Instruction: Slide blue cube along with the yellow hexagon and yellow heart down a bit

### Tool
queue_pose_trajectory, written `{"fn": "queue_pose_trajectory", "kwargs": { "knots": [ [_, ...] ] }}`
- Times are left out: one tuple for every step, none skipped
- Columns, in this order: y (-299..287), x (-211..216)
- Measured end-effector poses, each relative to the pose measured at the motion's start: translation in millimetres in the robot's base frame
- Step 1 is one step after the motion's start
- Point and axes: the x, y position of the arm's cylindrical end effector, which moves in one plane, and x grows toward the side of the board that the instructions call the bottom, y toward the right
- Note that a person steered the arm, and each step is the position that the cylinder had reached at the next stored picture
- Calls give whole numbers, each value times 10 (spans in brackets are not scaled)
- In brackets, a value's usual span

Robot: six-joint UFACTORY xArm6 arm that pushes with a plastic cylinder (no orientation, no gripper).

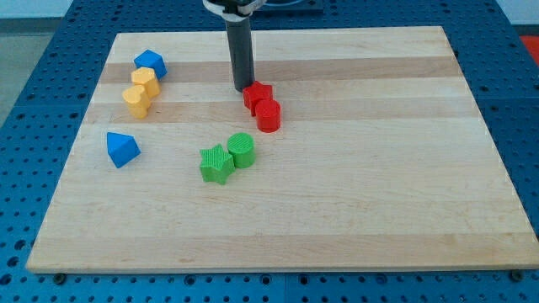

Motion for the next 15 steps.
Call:
{"fn": "queue_pose_trajectory", "kwargs": {
  "knots": [
    [-145, -385],
    [-426, -651],
    [-810, -841],
    [-1143, -864],
    [-1366, -864],
    [-1619, -853],
    [-1719, -754],
    [-1719, -677],
    [-1673, -599],
    [-1629, -509],
    [-1496, -468],
    [-1239, -483],
    [-1015, -483],
    [-991, -361],
    [-1083, -352]
  ]
}}
